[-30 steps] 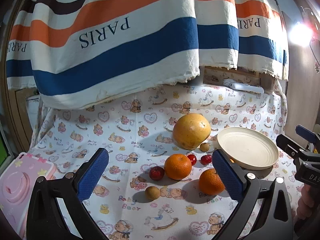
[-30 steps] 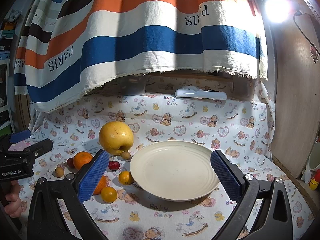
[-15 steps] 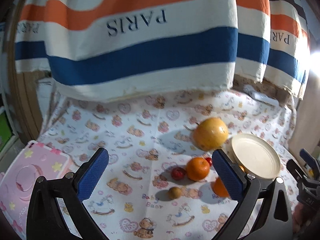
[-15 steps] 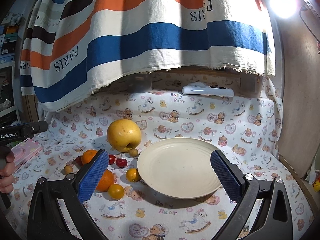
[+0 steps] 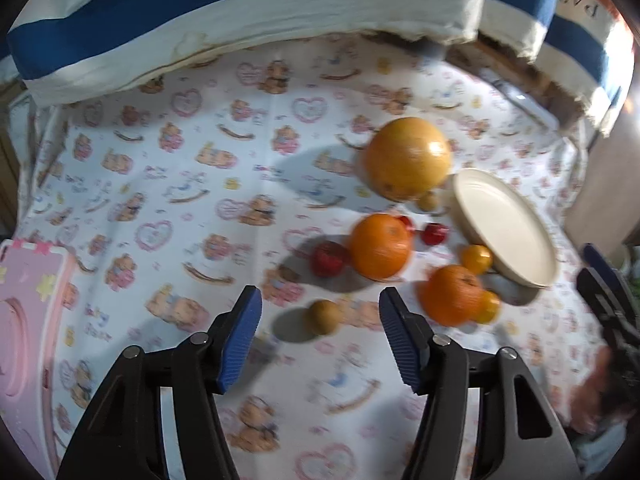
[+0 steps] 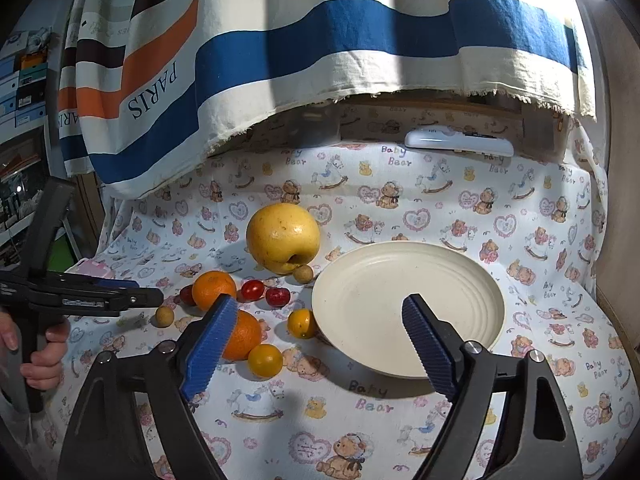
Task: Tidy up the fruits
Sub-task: 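Lower the left tool onto the small brown round fruit and close it, then close the right tool on a small orange fruit while the left tool lifts the brown fruit, then carry both held fruits over the cream plate with both tools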
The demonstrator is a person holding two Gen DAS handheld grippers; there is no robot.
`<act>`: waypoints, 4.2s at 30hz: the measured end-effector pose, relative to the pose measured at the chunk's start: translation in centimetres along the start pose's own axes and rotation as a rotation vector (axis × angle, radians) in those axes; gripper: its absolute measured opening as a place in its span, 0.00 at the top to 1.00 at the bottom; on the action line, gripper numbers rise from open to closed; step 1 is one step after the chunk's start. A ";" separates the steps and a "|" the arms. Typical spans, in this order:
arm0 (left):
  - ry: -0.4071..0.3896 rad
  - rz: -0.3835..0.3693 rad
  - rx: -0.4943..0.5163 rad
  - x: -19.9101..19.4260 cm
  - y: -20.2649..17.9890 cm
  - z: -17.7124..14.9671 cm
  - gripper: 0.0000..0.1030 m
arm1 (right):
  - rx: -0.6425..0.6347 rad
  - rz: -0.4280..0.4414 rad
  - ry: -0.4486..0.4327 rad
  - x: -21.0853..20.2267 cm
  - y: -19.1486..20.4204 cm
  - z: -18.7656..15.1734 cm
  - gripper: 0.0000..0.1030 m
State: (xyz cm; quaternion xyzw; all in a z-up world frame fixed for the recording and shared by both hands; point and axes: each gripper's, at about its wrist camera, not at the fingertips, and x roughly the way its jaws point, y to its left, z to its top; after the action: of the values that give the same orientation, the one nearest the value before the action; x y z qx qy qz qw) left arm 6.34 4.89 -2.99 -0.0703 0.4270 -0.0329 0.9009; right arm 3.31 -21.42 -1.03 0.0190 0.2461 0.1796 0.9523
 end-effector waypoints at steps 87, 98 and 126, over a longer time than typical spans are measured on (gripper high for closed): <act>-0.375 -0.001 0.189 -10.3 -7.1 -0.2 0.78 | -0.046 -0.044 -0.078 -3.7 -0.9 4.8 0.72; -0.337 -0.051 0.253 -6.6 -17.5 5.0 0.78 | 0.081 -0.122 -0.165 -3.9 -6.4 7.2 0.72; 0.022 -0.020 0.308 10.3 -20.4 6.7 0.78 | 0.149 -0.136 0.248 7.9 -13.2 0.5 0.72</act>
State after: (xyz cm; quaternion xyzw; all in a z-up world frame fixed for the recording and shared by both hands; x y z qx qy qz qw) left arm 18.05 -15.80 -3.54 0.0645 0.4258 -0.1078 0.8960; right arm 14.34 -30.93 -5.92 0.0504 0.3752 0.0971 0.9205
